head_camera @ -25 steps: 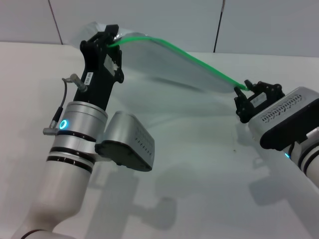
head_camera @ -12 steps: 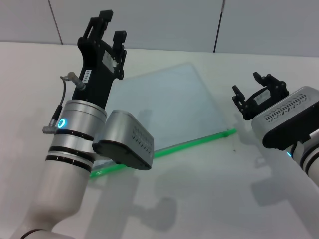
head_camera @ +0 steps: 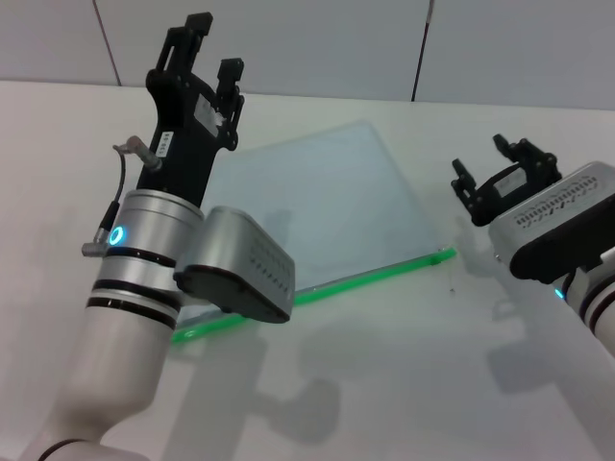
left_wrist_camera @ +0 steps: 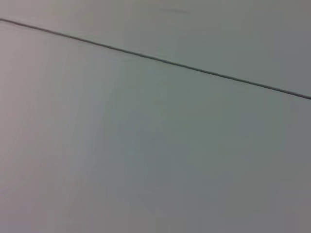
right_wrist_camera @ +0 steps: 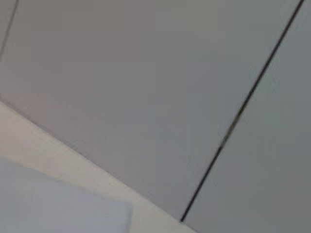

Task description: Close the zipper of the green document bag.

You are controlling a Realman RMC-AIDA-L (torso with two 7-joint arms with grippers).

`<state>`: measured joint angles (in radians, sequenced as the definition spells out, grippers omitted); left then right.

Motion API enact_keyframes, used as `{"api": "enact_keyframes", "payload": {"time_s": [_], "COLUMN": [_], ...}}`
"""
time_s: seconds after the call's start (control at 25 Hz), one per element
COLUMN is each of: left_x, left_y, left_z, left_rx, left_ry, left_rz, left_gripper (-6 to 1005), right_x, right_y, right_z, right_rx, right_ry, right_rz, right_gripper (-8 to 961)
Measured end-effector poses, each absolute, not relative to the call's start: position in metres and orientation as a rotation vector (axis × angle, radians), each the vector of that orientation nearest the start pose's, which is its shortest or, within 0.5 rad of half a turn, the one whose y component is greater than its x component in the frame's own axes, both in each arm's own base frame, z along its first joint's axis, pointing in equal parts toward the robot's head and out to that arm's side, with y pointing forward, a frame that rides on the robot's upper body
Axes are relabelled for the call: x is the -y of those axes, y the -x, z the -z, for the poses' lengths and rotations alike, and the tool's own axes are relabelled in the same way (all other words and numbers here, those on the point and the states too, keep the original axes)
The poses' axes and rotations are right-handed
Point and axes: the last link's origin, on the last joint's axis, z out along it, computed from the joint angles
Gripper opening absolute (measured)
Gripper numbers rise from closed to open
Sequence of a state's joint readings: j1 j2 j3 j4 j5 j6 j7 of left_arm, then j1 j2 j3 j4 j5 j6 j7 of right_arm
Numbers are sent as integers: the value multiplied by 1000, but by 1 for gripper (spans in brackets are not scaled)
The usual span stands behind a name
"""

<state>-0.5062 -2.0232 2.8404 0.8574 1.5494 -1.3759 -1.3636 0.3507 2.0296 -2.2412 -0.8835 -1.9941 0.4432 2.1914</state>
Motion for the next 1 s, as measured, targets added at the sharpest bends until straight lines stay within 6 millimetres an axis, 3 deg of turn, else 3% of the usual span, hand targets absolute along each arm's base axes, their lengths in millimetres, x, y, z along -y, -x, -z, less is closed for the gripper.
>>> {"api": "enact_keyframes", "payload": {"time_s": [0.36, 1.0], "left_x": [-318, -330], "left_y": [190, 216], "left_z": [39, 19], "left_rx": [-303, 47], "left_ry": [1343, 1274], "left_rz": [103, 249], "left_gripper": [624, 615], "right_x": [-360, -363], "right_y": [-241, -239], "right_z": [64, 55], "right_rx": [-411, -540], "right_ry": [1835, 1762], "right_rz": [-308, -444], "right_gripper": [552, 553]}}
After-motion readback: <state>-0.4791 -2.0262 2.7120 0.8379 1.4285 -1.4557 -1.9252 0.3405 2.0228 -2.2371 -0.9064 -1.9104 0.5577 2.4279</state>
